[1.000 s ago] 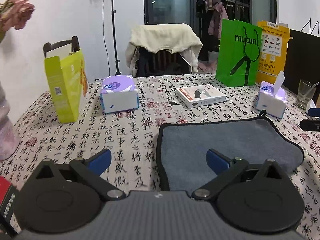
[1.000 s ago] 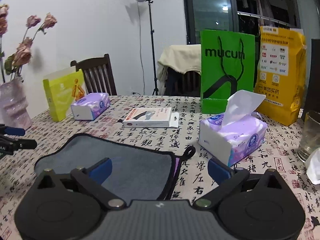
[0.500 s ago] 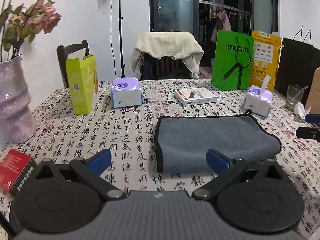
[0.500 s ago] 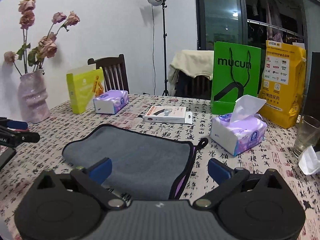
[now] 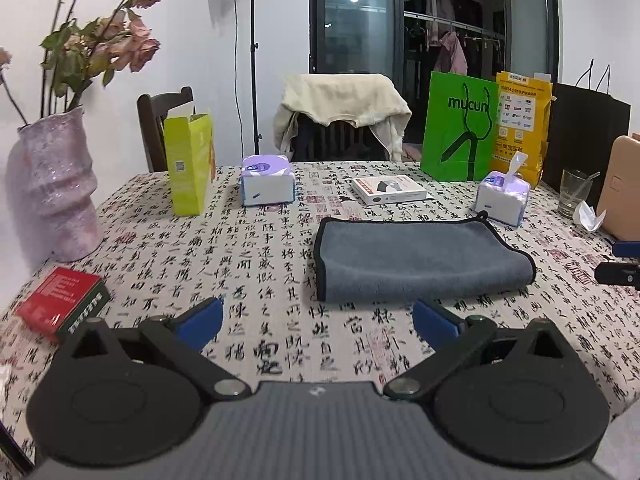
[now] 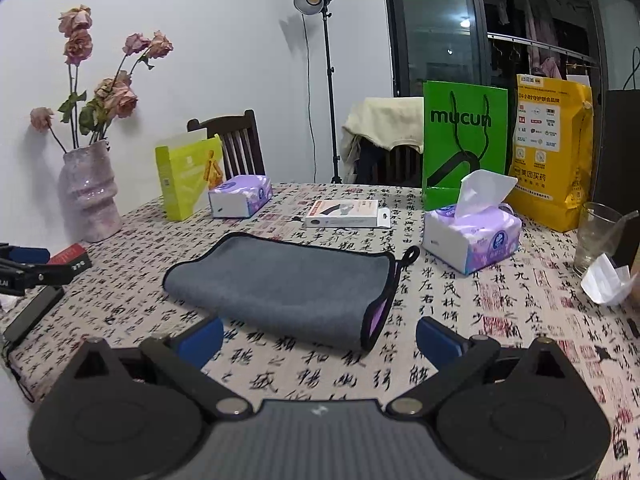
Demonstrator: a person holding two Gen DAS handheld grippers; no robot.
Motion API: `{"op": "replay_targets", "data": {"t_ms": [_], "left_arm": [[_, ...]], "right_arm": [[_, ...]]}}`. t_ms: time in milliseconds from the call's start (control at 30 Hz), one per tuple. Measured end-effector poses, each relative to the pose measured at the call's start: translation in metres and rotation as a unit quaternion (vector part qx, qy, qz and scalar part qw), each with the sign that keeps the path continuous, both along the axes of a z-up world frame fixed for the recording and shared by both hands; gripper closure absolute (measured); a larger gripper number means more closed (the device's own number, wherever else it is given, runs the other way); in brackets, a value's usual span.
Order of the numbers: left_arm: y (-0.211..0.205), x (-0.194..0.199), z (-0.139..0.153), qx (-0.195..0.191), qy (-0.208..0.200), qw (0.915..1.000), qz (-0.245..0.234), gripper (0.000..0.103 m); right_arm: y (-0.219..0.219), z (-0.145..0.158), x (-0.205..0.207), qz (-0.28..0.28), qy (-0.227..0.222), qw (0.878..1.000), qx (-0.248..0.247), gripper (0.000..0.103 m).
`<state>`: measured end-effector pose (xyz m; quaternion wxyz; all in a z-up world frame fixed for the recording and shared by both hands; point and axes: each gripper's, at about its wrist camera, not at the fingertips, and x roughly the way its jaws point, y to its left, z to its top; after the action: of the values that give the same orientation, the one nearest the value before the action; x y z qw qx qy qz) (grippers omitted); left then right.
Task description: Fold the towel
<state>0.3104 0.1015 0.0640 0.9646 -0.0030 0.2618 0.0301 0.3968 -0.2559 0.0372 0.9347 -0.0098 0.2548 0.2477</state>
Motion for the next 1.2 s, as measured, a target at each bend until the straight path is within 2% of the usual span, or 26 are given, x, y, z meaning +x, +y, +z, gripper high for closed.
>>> {"op": "replay_targets", "data": {"t_ms": [533,1000,1133,1200], "left_arm": [[-0.018,-0.082,0.0,-0.006,-0.021,0.9997,-0.009,0.0],[-0.032,-0.15,-0.008,-0.001,-0.041,0.999,-0.017,0.0],[-0.037,-0.172,-0.011,-0.016,-0.042,0.9981,-0.041,0.0],[-0.043,-0.179,-0.015,-0.007,-0.047,0.998,-0.042,0.0]], "right_arm": [[-0.002,0.005,-0.094,0.004,-0.023,1.0,0.014,0.0],[-0.007,-0.005,-0.156,-0.012,-0.024,0.999,0.032,0.0],[-0.01,-0.011,-0.174,-0.03,-0.023,0.998,0.04,0.0],[-0.013,-0.013,-0.185,-0.031,-0.03,0.998,0.044,0.0]]}}
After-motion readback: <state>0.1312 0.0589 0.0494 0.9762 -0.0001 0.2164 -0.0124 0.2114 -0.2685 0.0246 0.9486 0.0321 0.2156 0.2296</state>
